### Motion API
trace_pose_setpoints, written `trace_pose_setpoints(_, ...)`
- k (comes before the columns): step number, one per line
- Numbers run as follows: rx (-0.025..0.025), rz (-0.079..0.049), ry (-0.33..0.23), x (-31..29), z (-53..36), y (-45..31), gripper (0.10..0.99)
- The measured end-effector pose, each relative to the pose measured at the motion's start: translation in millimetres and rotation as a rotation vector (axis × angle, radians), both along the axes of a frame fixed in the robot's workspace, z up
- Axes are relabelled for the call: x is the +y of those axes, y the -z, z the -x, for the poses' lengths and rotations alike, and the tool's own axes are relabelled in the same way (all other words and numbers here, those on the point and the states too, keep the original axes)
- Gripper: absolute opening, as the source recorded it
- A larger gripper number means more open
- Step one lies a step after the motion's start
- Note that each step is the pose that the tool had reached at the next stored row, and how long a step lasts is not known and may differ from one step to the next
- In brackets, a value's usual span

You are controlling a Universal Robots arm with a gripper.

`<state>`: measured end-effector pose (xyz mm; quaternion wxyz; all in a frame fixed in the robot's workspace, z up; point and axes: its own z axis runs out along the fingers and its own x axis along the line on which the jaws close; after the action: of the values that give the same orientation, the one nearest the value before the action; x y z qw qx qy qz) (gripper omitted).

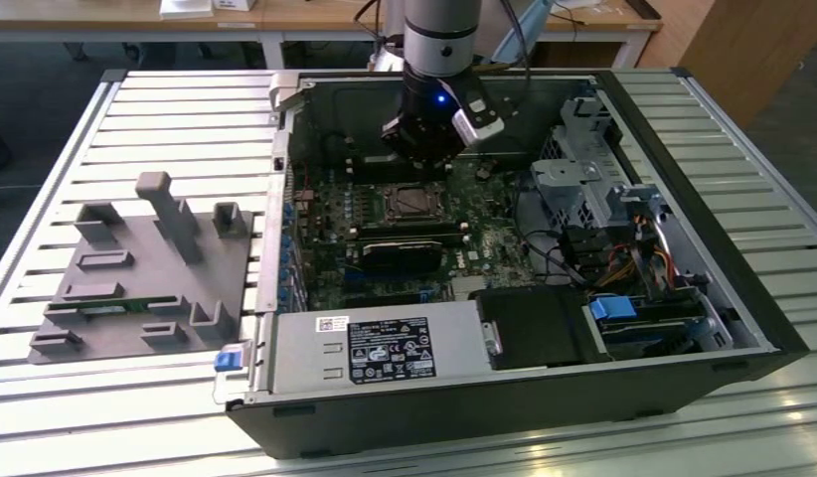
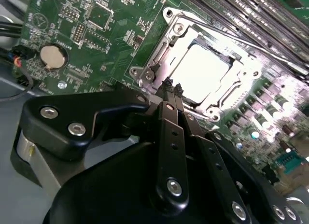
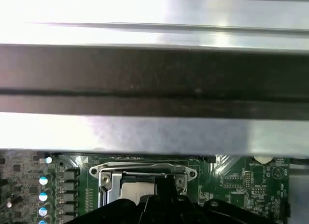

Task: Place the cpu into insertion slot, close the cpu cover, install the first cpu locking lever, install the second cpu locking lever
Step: 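Install the second cpu locking lever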

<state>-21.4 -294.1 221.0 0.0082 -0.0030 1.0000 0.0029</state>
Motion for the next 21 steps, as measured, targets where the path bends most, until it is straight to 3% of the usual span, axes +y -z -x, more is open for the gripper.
trace_pose_setpoints(2,0.0002,0.000,0.000,-0.1,0.0,-6.1,0.106)
trace_pose_setpoints(6,0.0001,0.000,0.000,-2.8,0.1,-7.5,0.106)
trace_pose_setpoints(16,0.0000,-0.006,0.000,-31.3,0.3,-7.4,0.106)
trace_pose_setpoints(18,0.0002,-0.022,0.000,-33.0,0.3,-7.4,0.106)
trace_pose_setpoints(20,0.0003,-0.054,0.000,-34.4,0.3,-7.4,0.106)
trace_pose_setpoints(21,0.0003,-0.062,0.000,-35.5,0.3,-7.4,0.106)
